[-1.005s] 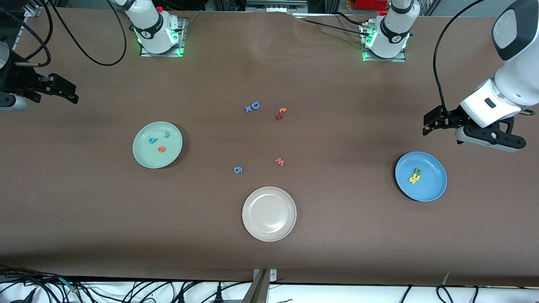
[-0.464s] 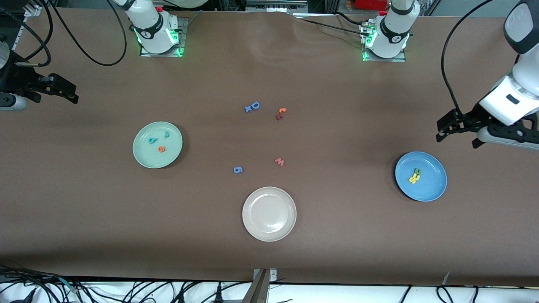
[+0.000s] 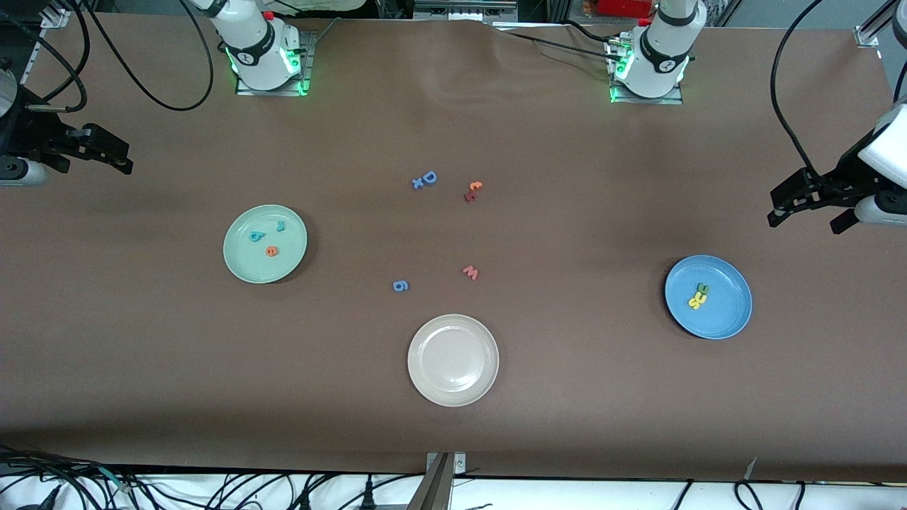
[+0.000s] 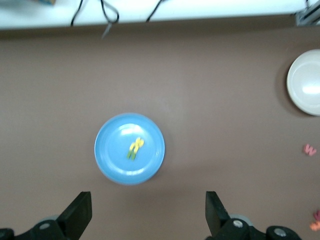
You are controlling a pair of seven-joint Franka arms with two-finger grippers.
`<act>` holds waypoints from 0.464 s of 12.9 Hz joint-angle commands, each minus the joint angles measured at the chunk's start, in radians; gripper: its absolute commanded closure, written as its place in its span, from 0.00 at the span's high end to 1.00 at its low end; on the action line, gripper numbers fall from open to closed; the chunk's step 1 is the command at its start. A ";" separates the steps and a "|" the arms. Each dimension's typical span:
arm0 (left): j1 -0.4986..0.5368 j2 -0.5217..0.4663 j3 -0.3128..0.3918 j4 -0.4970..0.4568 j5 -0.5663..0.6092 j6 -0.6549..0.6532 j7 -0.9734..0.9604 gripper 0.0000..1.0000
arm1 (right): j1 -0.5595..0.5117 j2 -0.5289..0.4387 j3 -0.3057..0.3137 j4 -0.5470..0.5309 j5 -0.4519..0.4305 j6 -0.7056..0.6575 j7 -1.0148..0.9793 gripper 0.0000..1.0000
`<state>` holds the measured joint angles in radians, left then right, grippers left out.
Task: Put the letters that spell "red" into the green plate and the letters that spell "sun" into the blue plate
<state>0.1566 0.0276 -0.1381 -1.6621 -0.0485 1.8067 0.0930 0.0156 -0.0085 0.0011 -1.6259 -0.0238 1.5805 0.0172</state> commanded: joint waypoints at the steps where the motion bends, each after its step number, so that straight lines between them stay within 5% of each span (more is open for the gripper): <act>1: 0.015 0.000 -0.023 0.028 0.006 -0.113 -0.001 1.00 | -0.002 -0.005 0.000 0.003 0.009 -0.005 -0.011 1.00; 6: 0.004 0.002 -0.026 0.030 0.006 -0.145 -0.010 1.00 | -0.002 -0.005 0.000 0.003 0.009 -0.005 -0.011 1.00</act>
<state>0.1569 0.0275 -0.1566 -1.6540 -0.0485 1.6858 0.0915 0.0156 -0.0085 0.0011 -1.6259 -0.0238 1.5805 0.0169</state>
